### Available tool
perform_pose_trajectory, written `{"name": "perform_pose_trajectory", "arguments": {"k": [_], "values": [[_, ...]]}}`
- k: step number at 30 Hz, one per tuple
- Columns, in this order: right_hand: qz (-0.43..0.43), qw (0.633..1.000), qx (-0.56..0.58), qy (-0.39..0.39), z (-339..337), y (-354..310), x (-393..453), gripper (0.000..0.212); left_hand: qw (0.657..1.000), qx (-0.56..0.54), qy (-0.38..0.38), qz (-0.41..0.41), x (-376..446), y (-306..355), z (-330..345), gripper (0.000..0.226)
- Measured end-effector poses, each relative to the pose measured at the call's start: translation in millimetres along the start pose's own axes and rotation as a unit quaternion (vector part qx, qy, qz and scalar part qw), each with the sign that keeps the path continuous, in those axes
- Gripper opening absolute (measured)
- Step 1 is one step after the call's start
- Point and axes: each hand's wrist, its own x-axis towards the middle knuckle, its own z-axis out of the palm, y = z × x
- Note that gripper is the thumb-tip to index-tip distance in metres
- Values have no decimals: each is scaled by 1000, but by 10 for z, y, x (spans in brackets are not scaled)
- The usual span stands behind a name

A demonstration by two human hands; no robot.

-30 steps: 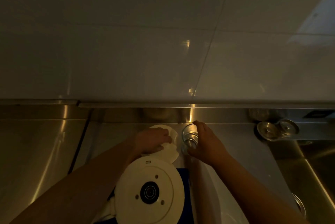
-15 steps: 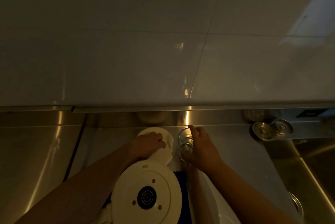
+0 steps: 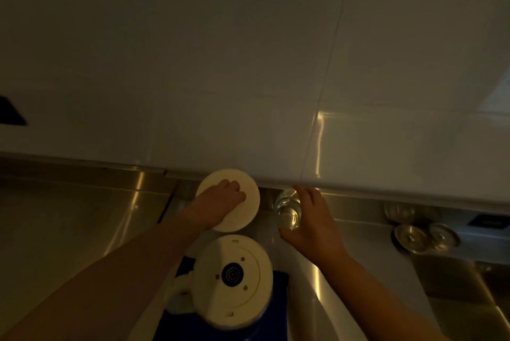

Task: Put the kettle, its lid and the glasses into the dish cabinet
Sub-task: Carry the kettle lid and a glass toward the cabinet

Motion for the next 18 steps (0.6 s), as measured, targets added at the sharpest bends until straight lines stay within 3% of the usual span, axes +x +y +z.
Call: {"name": "perform_pose_trajectory", "arguments": {"k": [7, 18], "values": [[-122, 991, 44, 26, -425, -604, -117, 92, 988, 65, 61, -125, -912, 60, -554, 59], [-288, 944, 131, -93, 194, -1979, -684, 94, 955, 74, 6, -287, -3101, 225, -316, 56]]}}
